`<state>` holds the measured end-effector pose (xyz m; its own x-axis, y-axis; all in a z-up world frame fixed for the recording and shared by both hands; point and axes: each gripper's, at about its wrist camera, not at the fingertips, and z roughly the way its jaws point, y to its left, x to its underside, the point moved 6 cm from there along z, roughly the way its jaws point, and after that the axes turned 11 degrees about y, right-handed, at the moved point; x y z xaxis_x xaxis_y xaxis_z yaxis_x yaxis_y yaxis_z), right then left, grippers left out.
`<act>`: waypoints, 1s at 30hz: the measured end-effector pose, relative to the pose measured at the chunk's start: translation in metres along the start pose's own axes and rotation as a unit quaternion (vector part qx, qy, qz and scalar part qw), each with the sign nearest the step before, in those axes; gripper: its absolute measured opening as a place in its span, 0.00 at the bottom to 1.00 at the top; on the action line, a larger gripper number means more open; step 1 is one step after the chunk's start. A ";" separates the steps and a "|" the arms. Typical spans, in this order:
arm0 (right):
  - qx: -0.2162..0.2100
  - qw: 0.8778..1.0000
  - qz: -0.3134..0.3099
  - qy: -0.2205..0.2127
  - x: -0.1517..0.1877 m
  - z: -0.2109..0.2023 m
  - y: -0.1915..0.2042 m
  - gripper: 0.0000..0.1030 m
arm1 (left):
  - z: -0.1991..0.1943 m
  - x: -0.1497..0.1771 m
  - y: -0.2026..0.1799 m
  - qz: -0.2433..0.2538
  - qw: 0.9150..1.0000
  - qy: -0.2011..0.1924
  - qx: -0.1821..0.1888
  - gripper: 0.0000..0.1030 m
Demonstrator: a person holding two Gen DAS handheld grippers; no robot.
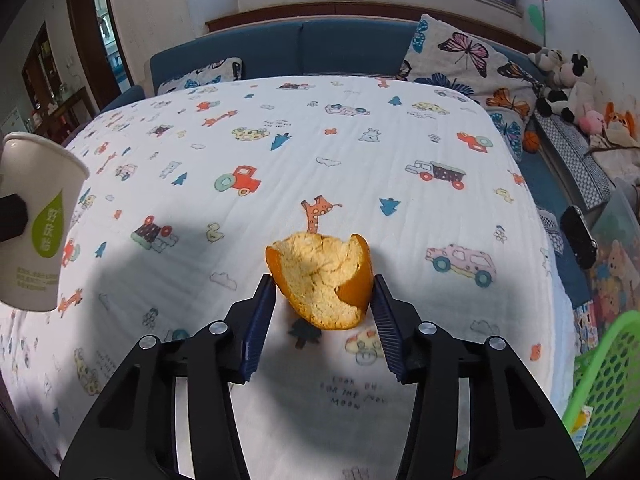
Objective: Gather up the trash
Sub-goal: 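Grasp the orange peel with the right gripper while left holds the paper cup, then drop the orange peel into the basket with right while left carries the paper cup over it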
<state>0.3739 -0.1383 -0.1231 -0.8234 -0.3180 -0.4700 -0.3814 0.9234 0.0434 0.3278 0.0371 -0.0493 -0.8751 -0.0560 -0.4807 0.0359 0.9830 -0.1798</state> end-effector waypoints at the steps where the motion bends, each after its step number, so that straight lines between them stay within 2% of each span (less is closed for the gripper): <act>1: -0.001 1.000 0.001 -0.001 0.001 -0.002 0.000 0.48 | -0.001 0.001 -0.002 0.002 1.000 -0.001 0.001 0.60; 15: -0.009 1.000 0.016 -0.020 0.039 -0.048 -0.016 0.46 | -0.011 0.010 -0.049 0.037 0.999 -0.003 0.017 0.60; 30: 0.012 0.998 0.040 -0.051 0.087 -0.113 -0.053 0.46 | -0.020 0.026 -0.123 0.093 0.995 -0.002 0.046 0.60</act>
<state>0.2752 -0.2392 -0.0670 -0.8033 -0.2203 -0.5533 -0.3050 0.9502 0.0644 0.2909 -0.0819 -0.0226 -0.8476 0.1248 -0.5158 0.2409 0.9565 -0.1644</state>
